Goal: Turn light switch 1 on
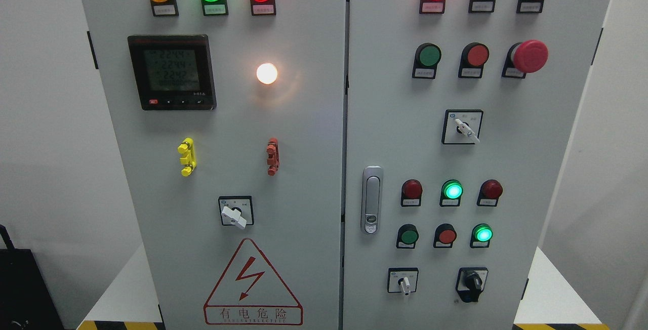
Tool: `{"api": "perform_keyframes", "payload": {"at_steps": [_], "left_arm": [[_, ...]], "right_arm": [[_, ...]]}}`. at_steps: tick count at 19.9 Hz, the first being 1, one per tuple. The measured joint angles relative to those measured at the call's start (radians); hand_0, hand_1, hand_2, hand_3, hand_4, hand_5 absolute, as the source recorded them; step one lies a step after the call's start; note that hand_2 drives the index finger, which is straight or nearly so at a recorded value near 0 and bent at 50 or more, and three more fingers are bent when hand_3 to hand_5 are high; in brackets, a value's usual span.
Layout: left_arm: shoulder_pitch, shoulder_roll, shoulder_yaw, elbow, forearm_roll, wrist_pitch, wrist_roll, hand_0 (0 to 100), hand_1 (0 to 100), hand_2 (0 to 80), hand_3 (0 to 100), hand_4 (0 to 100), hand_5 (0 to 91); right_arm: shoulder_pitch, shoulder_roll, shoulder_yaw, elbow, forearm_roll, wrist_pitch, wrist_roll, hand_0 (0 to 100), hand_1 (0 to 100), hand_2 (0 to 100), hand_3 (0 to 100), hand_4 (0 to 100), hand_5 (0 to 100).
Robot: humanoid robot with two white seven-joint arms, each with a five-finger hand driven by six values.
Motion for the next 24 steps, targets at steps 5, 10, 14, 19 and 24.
{"api": "perform_keyframes", "payload": {"at_steps": [5, 10, 14, 19, 24], "left_arm": [[0.007, 0.009, 0.013, 0.292, 0.011, 0.057, -0.095, 13, 24, 6.7, 19, 27, 0.0], [0.009, 0.015, 0.022, 0.502, 0.012, 0.230, -0.196, 21, 15, 0.0, 0, 6, 0.0], [0.000, 0.018, 0.026, 0.625, 0.013, 0.327, -0.265, 24, 8, 0.0, 0, 0, 0.0], [-0.017, 0.009, 0.030, 0.731, 0.016, 0.392, -0.280, 26, 0, 0.0, 0, 0, 0.0], [-0.030, 0.000, 0.032, 0.798, 0.019, 0.407, -0.269, 27, 0, 0.0, 0, 0, 0.0]], "right_arm": [[0.000, 0.000, 0.000, 0.000, 0.000, 0.000, 0.004, 5, 0, 0, 0, 0, 0], [0.000, 0.000, 0.000, 0.000, 0.000, 0.000, 0.003, 5, 0, 0, 0, 0, 0], [0.000, 0.000, 0.000, 0.000, 0.000, 0.000, 0.001, 5, 0, 0, 0, 0, 0], [0.000, 0.000, 0.000, 0.000, 0.000, 0.000, 0.000, 5, 0, 0, 0, 0, 0], [0.000, 0.000, 0.000, 0.000, 0.000, 0.000, 0.000, 5, 0, 0, 0, 0, 0]]}}
